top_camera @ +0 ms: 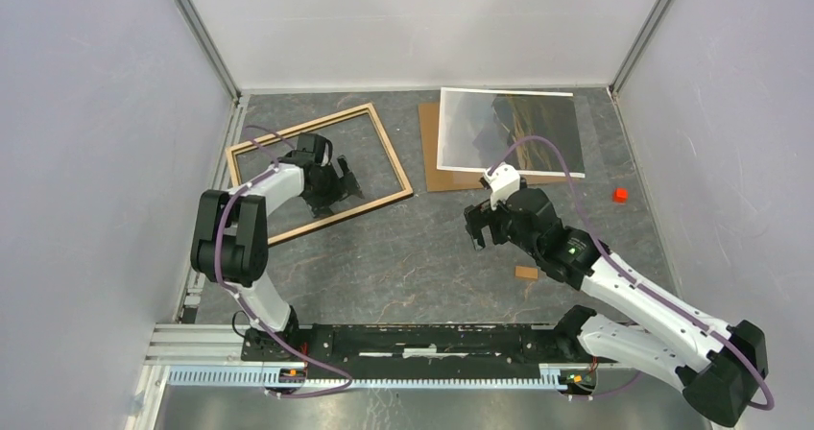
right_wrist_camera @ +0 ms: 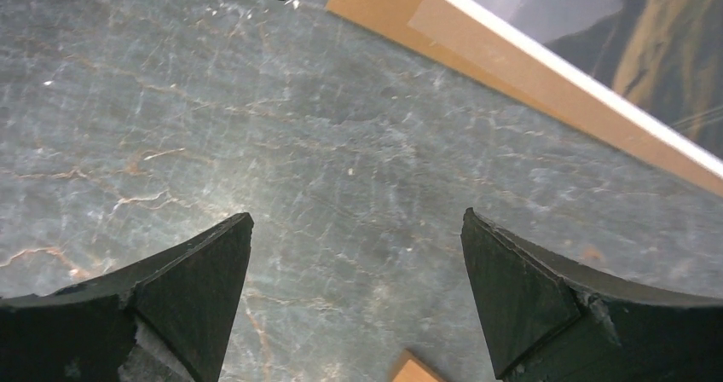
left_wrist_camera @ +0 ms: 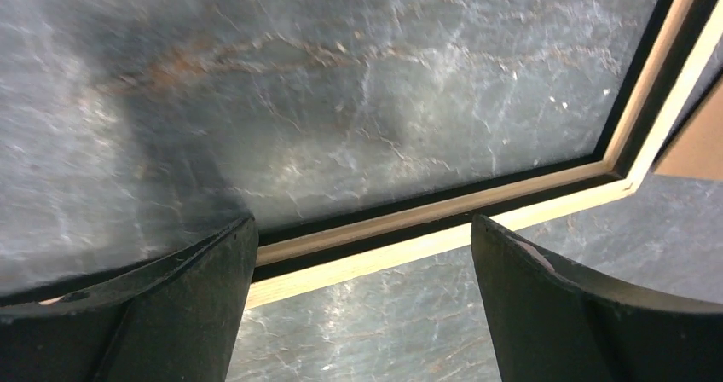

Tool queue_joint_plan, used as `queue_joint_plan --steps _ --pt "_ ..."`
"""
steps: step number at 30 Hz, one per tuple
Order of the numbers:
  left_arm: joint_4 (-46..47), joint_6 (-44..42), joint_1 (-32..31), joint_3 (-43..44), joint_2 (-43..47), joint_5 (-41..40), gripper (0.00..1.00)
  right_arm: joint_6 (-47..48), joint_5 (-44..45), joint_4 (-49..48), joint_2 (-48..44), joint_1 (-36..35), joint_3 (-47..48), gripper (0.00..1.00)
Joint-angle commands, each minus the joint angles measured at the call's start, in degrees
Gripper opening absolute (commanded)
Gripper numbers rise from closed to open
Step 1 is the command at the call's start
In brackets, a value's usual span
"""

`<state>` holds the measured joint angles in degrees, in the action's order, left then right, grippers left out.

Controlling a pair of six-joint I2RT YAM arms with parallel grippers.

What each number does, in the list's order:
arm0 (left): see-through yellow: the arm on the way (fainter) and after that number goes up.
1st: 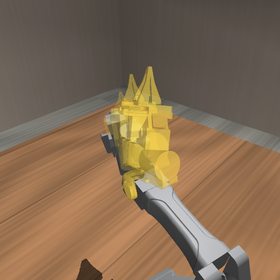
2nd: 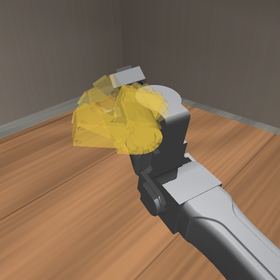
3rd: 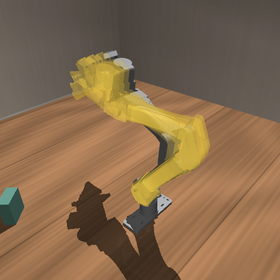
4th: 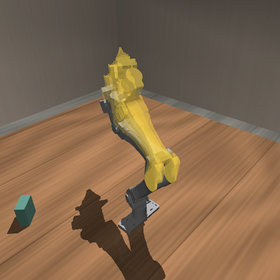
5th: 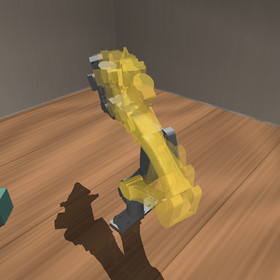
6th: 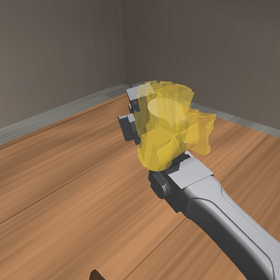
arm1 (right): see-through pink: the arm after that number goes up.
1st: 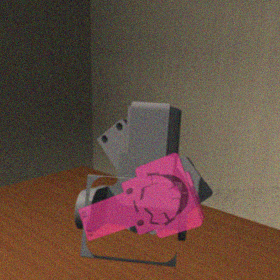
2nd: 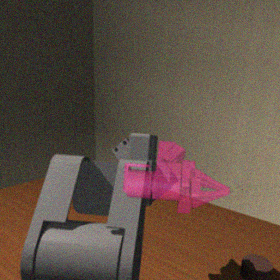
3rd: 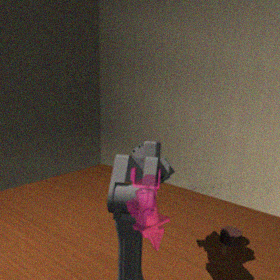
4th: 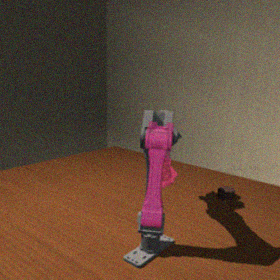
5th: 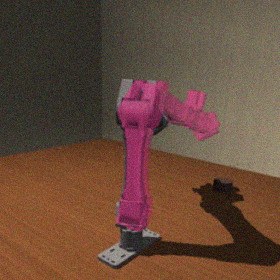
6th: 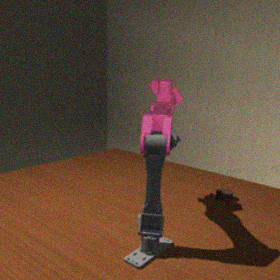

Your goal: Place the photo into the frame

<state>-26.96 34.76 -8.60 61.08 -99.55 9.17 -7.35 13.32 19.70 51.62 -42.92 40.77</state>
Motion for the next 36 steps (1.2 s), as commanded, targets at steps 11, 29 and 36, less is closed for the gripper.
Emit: queue_joint_plan --steps 11,29,36 --pt "12.04 13.14 -6.11 -12.29 10.68 8.65 1.00 -31.71 -23.13 -31.18 20.15 2.23 -6.71 0.98" --pt "23.03 17.47 -6.90 -20.63 12.87 17.71 1.00 -48.42 -22.64 -57.11 48.00 4.25 -2.30 0.92" --pt "32.96 25.18 -6.94 -26.65 11.28 22.45 1.00 -49.31 -18.65 -58.62 53.14 4.49 3.85 0.90"
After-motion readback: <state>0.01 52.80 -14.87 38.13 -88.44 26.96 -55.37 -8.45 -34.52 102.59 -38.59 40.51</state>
